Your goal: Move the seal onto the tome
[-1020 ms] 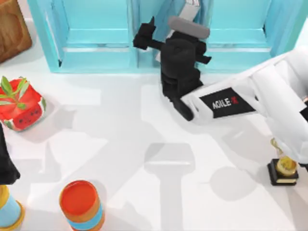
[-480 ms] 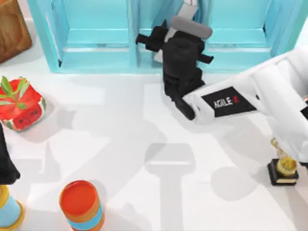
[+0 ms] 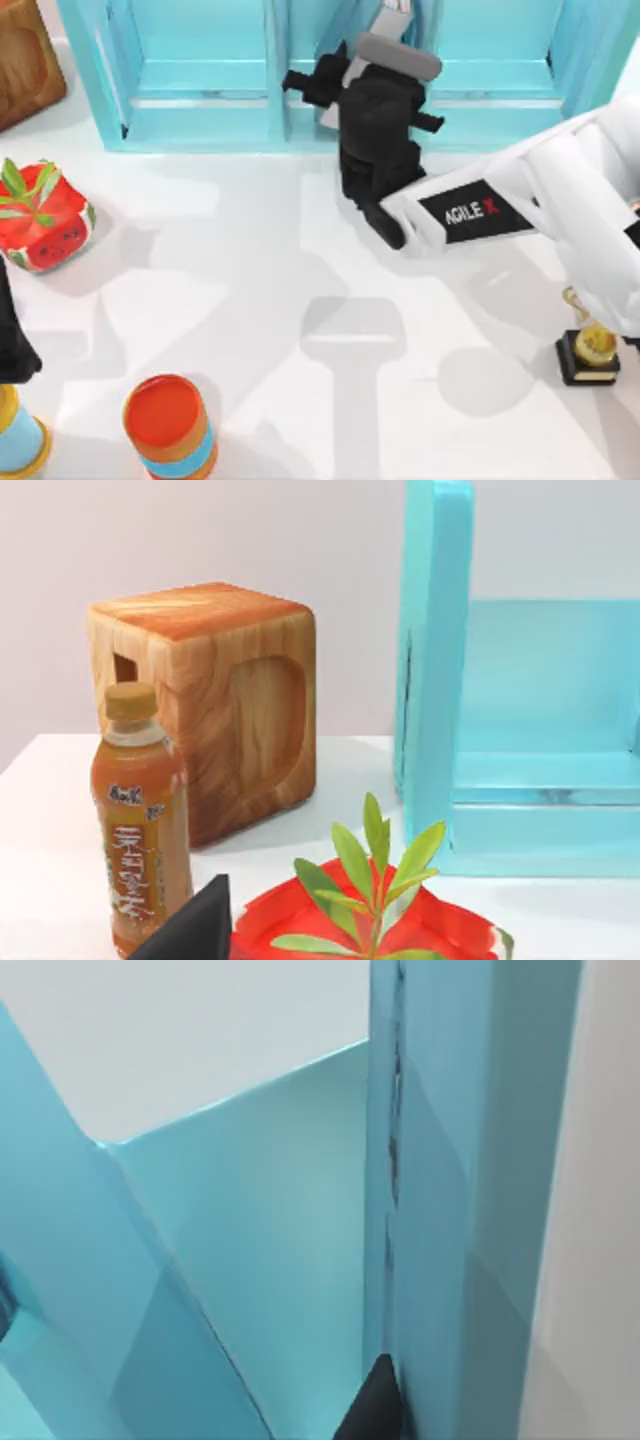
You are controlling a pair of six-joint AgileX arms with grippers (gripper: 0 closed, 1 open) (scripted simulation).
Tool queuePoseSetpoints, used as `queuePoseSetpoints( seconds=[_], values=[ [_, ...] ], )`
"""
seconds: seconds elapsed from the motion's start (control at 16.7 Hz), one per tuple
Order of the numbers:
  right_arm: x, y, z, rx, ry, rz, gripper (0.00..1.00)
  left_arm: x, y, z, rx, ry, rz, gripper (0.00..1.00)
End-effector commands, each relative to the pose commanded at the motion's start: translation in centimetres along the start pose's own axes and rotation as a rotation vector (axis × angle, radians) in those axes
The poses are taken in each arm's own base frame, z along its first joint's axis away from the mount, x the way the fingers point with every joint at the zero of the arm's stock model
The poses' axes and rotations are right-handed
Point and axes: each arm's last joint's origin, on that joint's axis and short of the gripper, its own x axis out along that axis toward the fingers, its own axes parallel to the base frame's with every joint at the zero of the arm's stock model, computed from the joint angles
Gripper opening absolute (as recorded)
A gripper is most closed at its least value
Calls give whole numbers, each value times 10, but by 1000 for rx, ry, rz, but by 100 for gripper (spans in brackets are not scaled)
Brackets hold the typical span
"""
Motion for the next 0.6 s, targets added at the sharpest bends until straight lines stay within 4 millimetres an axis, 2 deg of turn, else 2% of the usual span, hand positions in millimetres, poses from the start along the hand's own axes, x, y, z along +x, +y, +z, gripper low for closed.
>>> queuePoseSetpoints(
  seconds=[0.36,0.48,0.6],
  values=[
    [-6,6,-1,-5,11,5,0,0,0,0,0,0,0,100],
    [-22,19,4,-24,39,-2,0,0,0,0,0,0,0,100],
    [-42,31,19,-41,55,-17,0,0,0,0,0,0,0,100]
  ],
)
